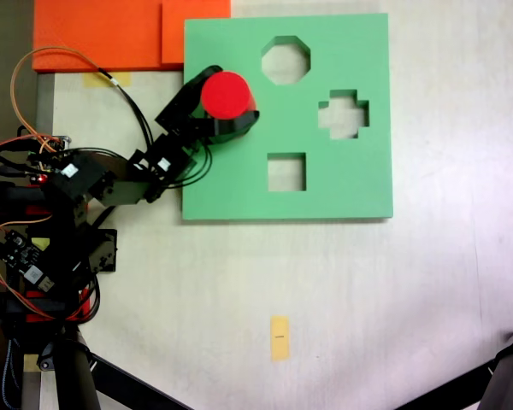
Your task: Put the cylinder block into the corresponding hole
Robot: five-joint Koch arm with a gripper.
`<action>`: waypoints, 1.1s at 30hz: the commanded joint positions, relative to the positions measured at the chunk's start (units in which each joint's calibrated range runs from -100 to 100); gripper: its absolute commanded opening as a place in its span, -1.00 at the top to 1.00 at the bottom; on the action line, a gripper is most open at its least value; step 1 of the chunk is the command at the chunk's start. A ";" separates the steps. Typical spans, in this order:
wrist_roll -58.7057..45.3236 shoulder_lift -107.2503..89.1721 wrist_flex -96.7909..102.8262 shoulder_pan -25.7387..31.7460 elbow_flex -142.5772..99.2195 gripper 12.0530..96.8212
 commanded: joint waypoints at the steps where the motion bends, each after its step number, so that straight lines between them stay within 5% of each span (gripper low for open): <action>1: 1.12 0.93 1.13 0.20 -0.46 0.58; 33: 1.90 -15.41 1.71 0.49 -9.93 0.59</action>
